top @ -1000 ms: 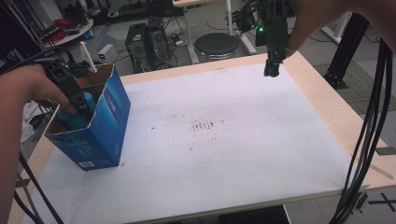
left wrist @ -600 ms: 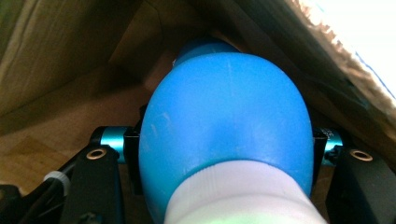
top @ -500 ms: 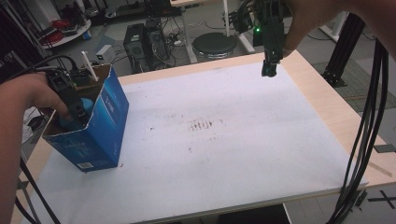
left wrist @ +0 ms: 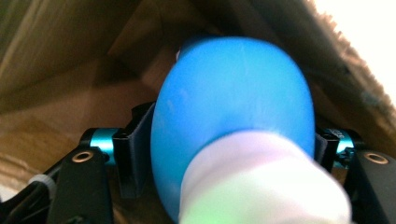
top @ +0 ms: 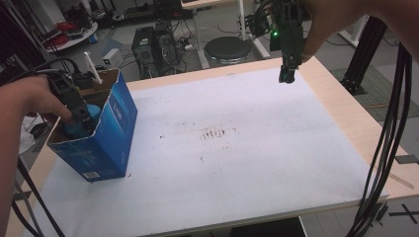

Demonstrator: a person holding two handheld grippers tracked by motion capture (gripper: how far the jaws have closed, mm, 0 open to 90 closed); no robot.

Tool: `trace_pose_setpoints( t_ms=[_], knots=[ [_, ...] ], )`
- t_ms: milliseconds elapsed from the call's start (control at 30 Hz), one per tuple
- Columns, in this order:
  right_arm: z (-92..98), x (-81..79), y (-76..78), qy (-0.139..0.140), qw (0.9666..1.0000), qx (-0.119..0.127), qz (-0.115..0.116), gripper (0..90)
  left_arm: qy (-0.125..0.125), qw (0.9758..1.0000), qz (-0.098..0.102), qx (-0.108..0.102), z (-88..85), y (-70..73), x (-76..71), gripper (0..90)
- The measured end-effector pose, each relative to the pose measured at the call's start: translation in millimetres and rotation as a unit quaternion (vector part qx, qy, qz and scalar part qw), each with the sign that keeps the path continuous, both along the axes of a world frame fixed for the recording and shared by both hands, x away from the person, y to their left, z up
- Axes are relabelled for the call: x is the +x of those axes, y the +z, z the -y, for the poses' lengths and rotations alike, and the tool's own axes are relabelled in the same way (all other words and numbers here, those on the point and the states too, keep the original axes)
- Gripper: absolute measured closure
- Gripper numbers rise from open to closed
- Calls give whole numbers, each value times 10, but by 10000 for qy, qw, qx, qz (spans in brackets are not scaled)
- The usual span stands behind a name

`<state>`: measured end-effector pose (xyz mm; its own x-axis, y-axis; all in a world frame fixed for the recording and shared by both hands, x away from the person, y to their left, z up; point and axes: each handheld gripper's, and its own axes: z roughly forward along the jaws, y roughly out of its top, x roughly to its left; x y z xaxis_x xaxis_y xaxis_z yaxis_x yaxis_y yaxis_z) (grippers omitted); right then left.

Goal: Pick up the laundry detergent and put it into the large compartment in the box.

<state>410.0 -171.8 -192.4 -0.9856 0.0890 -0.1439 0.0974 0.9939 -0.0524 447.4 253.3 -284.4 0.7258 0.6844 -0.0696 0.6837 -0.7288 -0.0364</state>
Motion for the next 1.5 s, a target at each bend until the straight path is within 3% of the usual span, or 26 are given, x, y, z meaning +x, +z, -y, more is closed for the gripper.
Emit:
trace_pose_setpoints(
  t_ms=[300, 800, 1167, 1400, 1500],
  knots=[
    [-6, -22, 11, -32, 10000, 14, 7, 26, 34, 9998, 185, -119, -22, 121, -27, 304],
    [-13, -38, 34, 4, 10000, 34, 33, 26, 107, 9988, 485, -40, -94, 482, -114, 241],
    [-30, -49, 61, 28, 10000, 60, 54, 26, 82, 9978, 653, 4, 2, 749, -203, 188],
    [-19, -57, 79, 76, 9999, 56, 72, 26, -108, 9970, 769, 41, 66, 904, -260, 163],
    [-14, -64, 90, 72, 9999, 65, 77, 26, -407, 9954, 870, 50, 126, 959, -298, 125]
  ],
)
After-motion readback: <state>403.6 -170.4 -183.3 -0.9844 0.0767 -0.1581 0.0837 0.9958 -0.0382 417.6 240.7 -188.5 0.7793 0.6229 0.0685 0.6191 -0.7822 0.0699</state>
